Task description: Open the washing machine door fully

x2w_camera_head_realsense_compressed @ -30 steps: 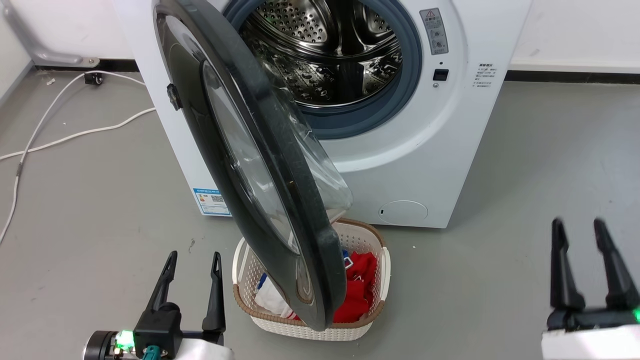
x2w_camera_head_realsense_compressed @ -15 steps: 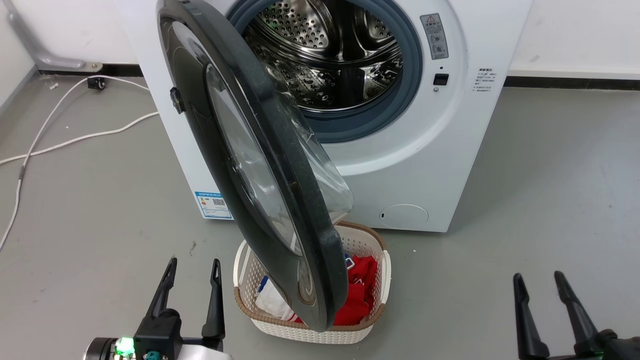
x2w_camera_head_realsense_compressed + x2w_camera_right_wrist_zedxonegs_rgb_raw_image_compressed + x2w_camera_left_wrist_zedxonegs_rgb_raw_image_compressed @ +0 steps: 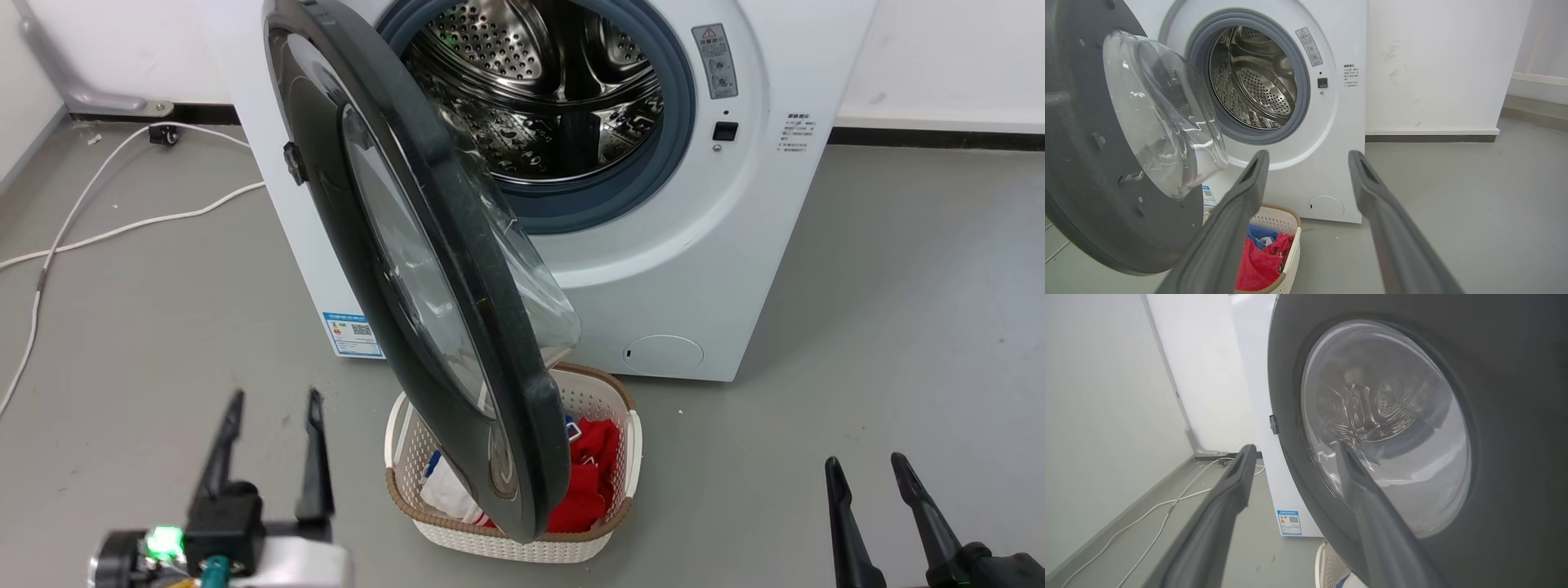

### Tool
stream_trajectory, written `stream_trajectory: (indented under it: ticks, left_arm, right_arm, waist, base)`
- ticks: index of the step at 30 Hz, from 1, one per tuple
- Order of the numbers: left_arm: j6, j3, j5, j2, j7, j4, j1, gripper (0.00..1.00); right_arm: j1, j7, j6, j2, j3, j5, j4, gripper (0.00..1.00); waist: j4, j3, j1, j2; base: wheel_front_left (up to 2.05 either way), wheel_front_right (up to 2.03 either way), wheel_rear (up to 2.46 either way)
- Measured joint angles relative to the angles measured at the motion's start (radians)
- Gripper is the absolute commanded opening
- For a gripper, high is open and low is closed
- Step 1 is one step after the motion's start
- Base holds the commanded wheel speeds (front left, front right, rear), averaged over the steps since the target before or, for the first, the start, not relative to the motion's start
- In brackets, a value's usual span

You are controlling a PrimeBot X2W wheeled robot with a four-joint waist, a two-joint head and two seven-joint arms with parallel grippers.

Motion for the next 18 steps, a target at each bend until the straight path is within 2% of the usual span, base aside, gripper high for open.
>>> stream_trajectory:
  ticks: [3, 4, 5, 6, 11, 18]
  left_arm:
    - [0.021, 0.017, 0.013, 0.020, 0.000, -0.059, -0.029, 1.00]
    - [0.028, 0.021, 0.019, 0.028, 0.000, -0.081, -0.038, 0.60]
    - [0.033, 0.026, 0.021, 0.036, 0.000, -0.105, -0.049, 0.16]
    - [0.035, 0.028, 0.021, 0.041, 0.000, -0.127, -0.061, 0.00]
    - [0.041, 0.010, 0.041, 0.073, 0.000, -0.232, -0.104, 0.00]
    - [0.025, -0.086, 0.074, 0.098, 0.000, -0.352, -0.165, 0.00]
  right_arm:
    - [0.000, 0.000, 0.000, 0.000, 0.003, 0.000, 0.008, 1.00]
    - [0.000, 0.000, 0.000, 0.000, 0.003, 0.000, 0.010, 1.00]
    - [0.000, 0.000, 0.000, 0.000, 0.004, 0.000, 0.012, 1.00]
    - [0.000, 0.000, 0.000, 0.000, 0.004, 0.000, 0.015, 1.00]
    - [0.000, 0.000, 0.000, 0.001, 0.007, 0.003, 0.025, 1.00]
    - [0.000, 0.000, 0.000, 0.001, 0.011, 0.008, 0.039, 1.00]
  waist:
    - [0.002, -0.003, 0.0000, 0.0000]
    - [0.002, -0.004, 0.0000, 0.0000]
    - [0.003, -0.005, 0.0000, 0.0000]
    - [0.003, -0.005, 0.0000, 0.0000]
    - [0.002, -0.008, 0.0000, 0.0000]
    - [-0.003, -0.008, 0.0000, 0.0000]
  base:
    - [0.00, 0.00, 0.00]
    - [0.00, 0.00, 0.00]
    - [0.00, 0.00, 0.00]
    - [0.00, 0.00, 0.00]
    - [0.00, 0.00, 0.00]
    - [0.00, 0.00, 0.00]
